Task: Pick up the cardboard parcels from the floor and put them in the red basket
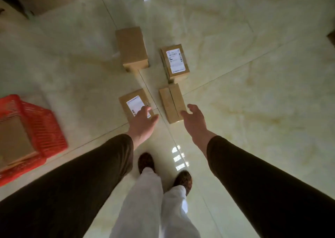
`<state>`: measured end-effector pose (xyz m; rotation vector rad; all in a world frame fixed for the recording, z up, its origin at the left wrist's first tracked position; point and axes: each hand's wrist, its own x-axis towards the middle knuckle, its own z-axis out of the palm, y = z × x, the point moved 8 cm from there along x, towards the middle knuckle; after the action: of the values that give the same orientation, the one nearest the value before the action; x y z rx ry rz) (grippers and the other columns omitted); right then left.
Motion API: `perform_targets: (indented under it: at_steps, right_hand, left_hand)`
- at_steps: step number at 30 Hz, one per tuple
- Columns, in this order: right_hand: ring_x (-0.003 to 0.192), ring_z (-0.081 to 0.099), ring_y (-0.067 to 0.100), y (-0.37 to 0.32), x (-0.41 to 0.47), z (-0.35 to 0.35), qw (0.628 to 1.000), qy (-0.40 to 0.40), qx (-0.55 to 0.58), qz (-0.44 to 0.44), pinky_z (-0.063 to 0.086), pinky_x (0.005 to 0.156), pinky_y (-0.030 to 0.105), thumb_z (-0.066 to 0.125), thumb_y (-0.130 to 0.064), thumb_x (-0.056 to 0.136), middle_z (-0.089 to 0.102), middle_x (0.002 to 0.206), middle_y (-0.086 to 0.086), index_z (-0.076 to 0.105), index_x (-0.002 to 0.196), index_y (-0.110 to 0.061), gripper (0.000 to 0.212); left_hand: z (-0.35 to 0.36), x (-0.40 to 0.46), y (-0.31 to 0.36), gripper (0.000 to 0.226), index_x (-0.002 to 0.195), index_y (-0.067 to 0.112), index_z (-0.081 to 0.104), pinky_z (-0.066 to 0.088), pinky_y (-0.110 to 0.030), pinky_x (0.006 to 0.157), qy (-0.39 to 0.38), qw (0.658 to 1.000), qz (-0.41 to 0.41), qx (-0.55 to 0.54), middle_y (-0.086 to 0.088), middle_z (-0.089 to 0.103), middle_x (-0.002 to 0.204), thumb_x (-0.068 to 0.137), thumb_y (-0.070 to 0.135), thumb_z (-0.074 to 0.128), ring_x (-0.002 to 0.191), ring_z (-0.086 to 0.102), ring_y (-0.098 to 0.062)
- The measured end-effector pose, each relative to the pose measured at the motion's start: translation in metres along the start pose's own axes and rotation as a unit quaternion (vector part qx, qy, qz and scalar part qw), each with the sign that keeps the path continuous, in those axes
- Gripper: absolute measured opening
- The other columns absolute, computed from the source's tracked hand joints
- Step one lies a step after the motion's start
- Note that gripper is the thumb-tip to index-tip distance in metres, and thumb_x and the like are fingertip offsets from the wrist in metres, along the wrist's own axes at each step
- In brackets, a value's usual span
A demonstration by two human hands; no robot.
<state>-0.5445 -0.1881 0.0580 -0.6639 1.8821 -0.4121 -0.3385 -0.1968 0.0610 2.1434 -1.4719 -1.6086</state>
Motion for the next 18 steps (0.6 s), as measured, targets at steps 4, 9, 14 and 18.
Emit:
perform_targets:
  at_steps: [4, 9, 14, 18]
  right_hand:
    - [0.105, 0.048, 0.017, -0.008, 0.032, 0.005, 0.999, -0.023, -0.023, 0.006, 0.04, 0.084, 0.03, 0.056, -0.027, 0.099, 0.047, 0.147, 0.006, 0.042, 0.148, -0.022, 0.052]
    - [0.128, 0.051, 0.026, -0.021, 0.081, 0.018, 0.998, -0.039, -0.056, 0.005, 0.037, 0.09, 0.029, 0.054, -0.026, 0.1, 0.044, 0.153, 0.006, 0.038, 0.153, -0.018, 0.056]
    - [0.131, 0.048, 0.026, -0.007, 0.137, 0.034, 0.993, -0.061, -0.098, 0.018, 0.04, 0.095, 0.033, 0.053, -0.028, 0.099, 0.04, 0.156, 0.004, 0.034, 0.154, -0.021, 0.059]
    - [0.138, 0.042, 0.029, 0.02, 0.181, 0.046, 0.989, -0.077, -0.116, 0.039, 0.038, 0.099, 0.036, 0.052, -0.028, 0.099, 0.037, 0.157, 0.004, 0.029, 0.156, -0.023, 0.062]
  left_hand:
    - [0.015, 0.022, 0.005, 0.057, 0.148, 0.019, 0.038, 0.039, -0.042, 0.111, 0.012, 0.996, -0.04, -0.078, -0.005, 0.045, 0.151, 0.099, 0.044, 0.052, 0.136, 0.045, -0.021]
    - [0.032, 0.065, 0.002, 0.062, 0.149, 0.018, 0.036, 0.041, -0.047, 0.109, 0.004, 0.986, -0.072, -0.152, -0.005, 0.046, 0.149, 0.096, 0.044, 0.053, 0.132, 0.048, -0.024]
    - [0.063, 0.11, -0.017, 0.066, 0.147, 0.019, 0.037, 0.043, -0.054, 0.105, -0.004, 0.974, -0.116, -0.194, -0.011, 0.049, 0.145, 0.09, 0.05, 0.051, 0.127, 0.051, -0.034]
    - [0.089, 0.148, -0.035, 0.071, 0.149, 0.023, 0.034, 0.036, -0.054, 0.111, 0.013, 0.97, -0.15, -0.189, -0.012, 0.046, 0.15, 0.088, 0.057, 0.047, 0.134, 0.045, -0.036]
